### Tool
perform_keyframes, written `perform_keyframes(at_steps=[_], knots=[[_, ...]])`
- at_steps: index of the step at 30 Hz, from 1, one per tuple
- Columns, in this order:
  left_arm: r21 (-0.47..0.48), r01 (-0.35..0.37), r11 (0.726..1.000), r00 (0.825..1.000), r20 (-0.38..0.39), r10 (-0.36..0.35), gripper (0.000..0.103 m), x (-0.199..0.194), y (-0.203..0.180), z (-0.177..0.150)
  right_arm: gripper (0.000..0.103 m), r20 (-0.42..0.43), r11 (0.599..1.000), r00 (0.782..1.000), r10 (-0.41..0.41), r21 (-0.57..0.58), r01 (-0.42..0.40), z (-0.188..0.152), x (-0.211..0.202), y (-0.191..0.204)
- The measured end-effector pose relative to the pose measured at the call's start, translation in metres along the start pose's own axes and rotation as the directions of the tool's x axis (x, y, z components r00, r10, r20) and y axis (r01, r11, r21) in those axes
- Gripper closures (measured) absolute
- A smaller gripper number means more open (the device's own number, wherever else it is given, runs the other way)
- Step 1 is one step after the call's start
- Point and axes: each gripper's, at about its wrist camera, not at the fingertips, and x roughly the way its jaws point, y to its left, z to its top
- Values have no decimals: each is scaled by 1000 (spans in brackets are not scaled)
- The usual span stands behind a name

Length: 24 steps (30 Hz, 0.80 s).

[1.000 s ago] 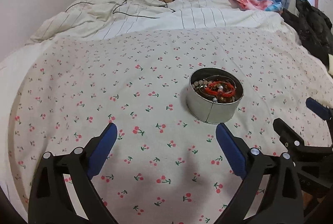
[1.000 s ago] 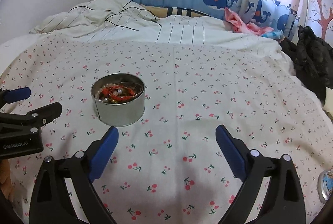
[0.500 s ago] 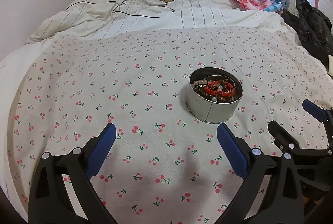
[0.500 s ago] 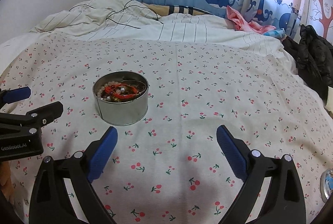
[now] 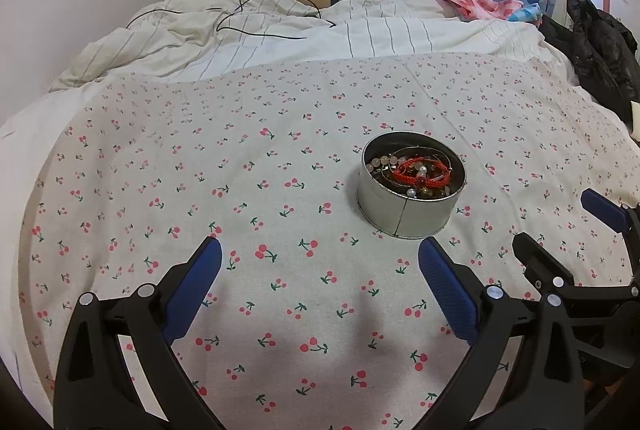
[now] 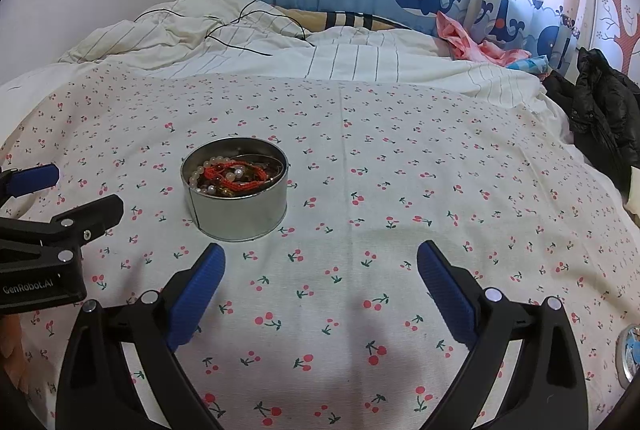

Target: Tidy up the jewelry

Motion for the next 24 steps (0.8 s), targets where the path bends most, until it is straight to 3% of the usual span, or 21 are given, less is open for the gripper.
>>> perform_keyframes(at_steps=[24], knots=[[2,-6,1000,1000,9,6,8,-3,-2,1,8,-1,1000,1000,1,-2,-1,0,0,0]])
